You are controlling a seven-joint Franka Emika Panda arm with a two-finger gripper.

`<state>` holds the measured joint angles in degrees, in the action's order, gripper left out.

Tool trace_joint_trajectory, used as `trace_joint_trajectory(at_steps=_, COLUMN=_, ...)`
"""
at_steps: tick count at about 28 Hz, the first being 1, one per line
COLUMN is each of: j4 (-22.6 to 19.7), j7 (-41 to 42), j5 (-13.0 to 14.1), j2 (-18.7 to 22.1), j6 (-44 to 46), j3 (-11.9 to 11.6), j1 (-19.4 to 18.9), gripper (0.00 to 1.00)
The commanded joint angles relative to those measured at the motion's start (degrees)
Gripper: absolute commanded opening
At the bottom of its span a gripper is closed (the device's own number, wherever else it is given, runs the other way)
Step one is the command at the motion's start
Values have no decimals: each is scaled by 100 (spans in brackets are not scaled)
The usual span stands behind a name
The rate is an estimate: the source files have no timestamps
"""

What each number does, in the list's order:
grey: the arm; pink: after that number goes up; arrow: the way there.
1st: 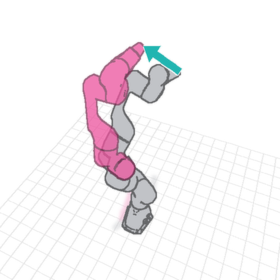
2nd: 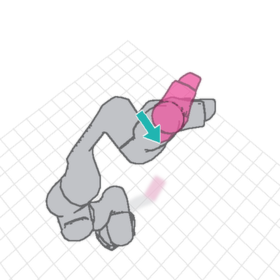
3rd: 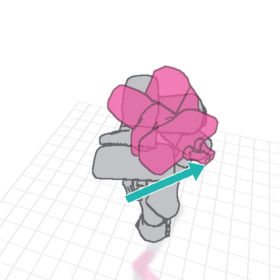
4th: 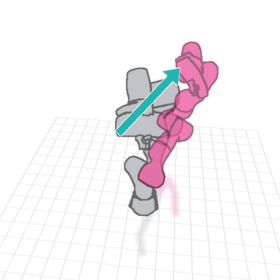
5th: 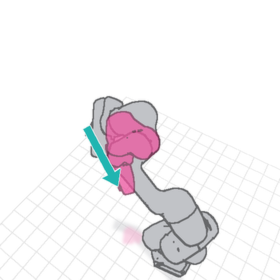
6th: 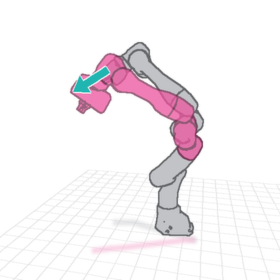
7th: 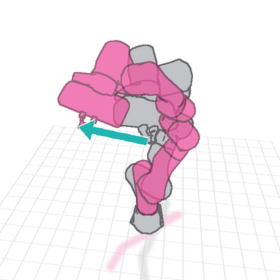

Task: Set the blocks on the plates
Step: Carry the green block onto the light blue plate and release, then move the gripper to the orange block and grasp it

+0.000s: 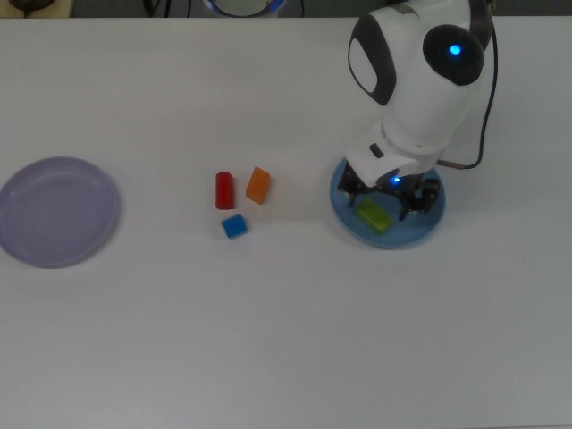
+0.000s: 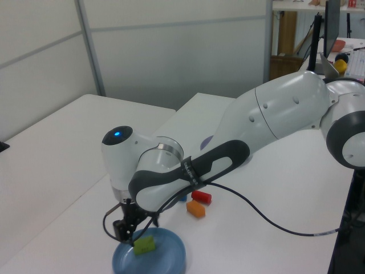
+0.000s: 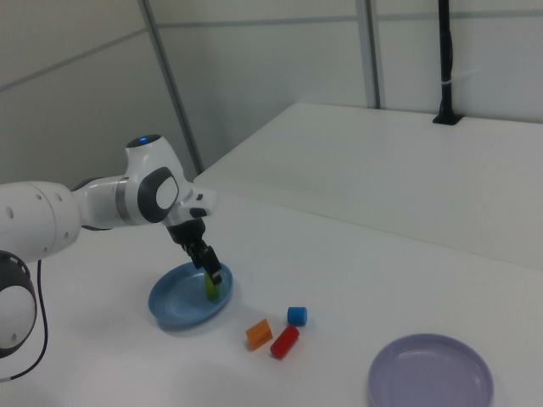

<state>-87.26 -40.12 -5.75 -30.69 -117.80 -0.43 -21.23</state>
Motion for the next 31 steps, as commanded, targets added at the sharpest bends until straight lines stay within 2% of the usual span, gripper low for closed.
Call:
trace_joint_trajectory(at_steps=1, j4=-124, j7=-190, j5=3, j2=213, j6=994, j3=-133, j1=154, gripper=100)
trace_joint_trajectory(at_steps=5, j4=-133, j7=-207, j5=108, j2=230, j6=1216, j3=-124, j1=400, gripper=100)
trace_joint_trajectory(at_steps=7, j4=-133, j7=-207, j5=249, j2=230, j6=1207, j3=-133, j1=540, gripper=100)
trace_joint_trajectory(at_steps=8, j4=-133, j7=-172, j5=406, j2=239, j6=1207, j3=-125, j1=689, gripper=100)
trace_joint_trajectory(at_steps=10, j4=-133, j7=-128, j5=478, j2=248, j6=1216, j3=-124, j1=813, gripper=100)
trace_joint_trajectory(at_steps=15, j4=-194, j7=416, j5=496, j2=248, j6=1189, j3=-124, j1=1086, gripper=100)
trace_joint_trajectory(at_steps=19, j4=-282, j7=732, j5=487, j2=239, j6=1145, j3=-133, j1=1156, gripper=100)
trace_joint_trajectory(at_steps=29, j4=-546, j7=865, j5=478, j2=257, j6=1216, j3=-133, j1=1235, gripper=96)
trace_joint_trajectory(at_steps=31, j4=-634, j7=874, j5=478, j2=257, j6=1225, j3=-133, j1=1244, gripper=93)
